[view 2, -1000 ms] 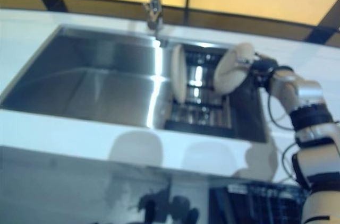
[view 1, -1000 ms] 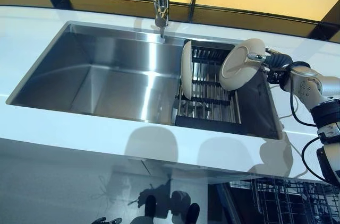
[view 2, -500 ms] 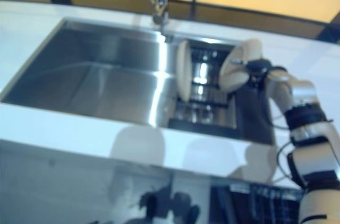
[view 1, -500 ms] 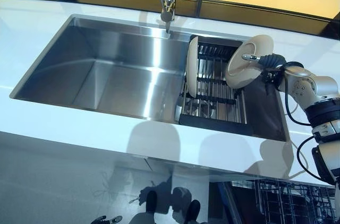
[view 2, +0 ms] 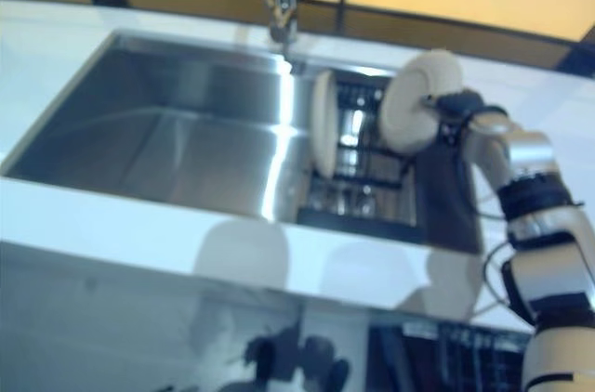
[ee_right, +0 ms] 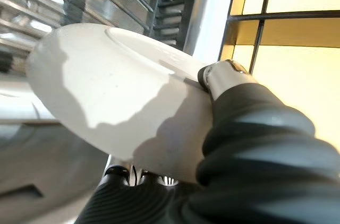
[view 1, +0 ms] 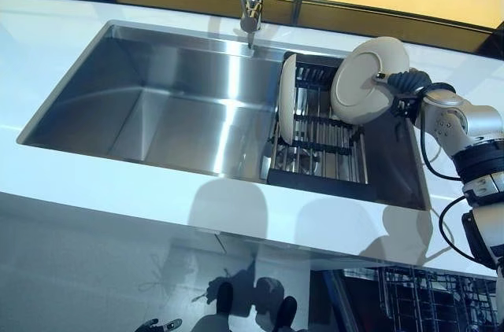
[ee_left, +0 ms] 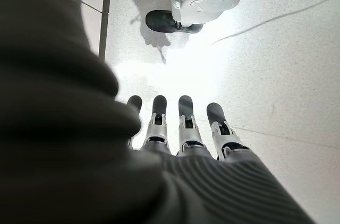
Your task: Take plates into dishwasher
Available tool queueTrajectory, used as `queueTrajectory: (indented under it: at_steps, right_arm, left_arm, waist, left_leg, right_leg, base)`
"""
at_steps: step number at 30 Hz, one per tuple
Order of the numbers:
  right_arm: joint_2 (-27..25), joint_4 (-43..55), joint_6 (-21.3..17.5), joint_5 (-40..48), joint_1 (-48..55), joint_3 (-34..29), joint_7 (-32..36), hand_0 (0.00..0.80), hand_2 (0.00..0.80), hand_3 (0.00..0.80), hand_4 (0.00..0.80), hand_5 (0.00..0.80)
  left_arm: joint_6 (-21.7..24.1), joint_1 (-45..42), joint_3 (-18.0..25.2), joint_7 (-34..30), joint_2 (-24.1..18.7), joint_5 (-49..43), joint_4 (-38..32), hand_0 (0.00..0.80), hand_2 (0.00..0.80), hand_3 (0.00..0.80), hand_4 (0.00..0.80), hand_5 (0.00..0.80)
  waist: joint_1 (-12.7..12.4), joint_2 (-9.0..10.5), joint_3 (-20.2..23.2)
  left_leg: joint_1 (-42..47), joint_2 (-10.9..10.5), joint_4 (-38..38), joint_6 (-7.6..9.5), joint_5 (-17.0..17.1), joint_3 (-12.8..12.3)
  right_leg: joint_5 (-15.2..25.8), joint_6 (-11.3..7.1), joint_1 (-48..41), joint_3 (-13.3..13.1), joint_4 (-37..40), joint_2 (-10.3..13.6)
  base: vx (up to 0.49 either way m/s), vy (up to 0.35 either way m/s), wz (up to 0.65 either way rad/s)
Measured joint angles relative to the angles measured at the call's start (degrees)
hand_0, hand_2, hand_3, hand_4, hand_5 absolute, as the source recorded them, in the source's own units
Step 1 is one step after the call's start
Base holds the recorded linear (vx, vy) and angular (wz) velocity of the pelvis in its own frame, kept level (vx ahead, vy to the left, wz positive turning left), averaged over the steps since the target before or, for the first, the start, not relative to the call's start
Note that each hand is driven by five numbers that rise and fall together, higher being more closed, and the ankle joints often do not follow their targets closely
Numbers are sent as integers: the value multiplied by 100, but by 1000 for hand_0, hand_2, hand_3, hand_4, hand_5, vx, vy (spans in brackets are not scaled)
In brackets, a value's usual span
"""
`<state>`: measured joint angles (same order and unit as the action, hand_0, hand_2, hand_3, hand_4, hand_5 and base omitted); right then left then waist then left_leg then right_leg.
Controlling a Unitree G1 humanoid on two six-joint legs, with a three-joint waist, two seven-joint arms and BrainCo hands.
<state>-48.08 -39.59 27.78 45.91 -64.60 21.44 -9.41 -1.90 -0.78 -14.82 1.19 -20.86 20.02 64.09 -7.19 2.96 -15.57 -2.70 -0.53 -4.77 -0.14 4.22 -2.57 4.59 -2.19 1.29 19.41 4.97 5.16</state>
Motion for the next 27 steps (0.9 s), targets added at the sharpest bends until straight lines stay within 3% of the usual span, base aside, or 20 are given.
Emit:
queueTrajectory:
  at_steps: [8,15,20,27]
  right_arm:
    - [-277,1,-120,-155,-322,144,-165,800,800,800,800,800]
    - [-473,131,-161,-540,-424,183,-137,800,800,800,800,800]
    - [-823,361,-160,-1206,-509,433,289,800,800,800,800,800]
    - [-1268,858,-263,-1390,-488,616,591,800,800,800,800,800]
  left_arm:
    - [1,0,1,0,4,-24,1,0,0,0,0,0]
    - [2,-9,6,4,-4,-76,-7,0,0,0,0,0]
    - [-18,-58,12,10,-17,-128,-3,0,0,0,0,0]
    - [-96,-110,24,9,-64,-209,-2,0,0,0,0,0]
  waist:
    - [14,23,1]
    - [78,207,71]
    - [169,466,339]
    - [486,492,864]
  left_leg:
    - [139,2,-7,0,-3,-21]
    - [361,13,-9,-7,-15,-105]
    - [546,35,-11,-15,-84,-373]
    - [720,74,-16,-10,-186,-685]
  right_leg:
    - [-2,-4,-135,-11,-1,-2]
    - [4,2,-309,-104,2,-9]
    - [25,12,-365,-358,-1,-41]
    - [56,-1,-397,-666,0,-69]
  base:
    - [-2,1,0]
    - [-1,23,-6]
    - [23,25,-24]
    - [-32,2,-25]
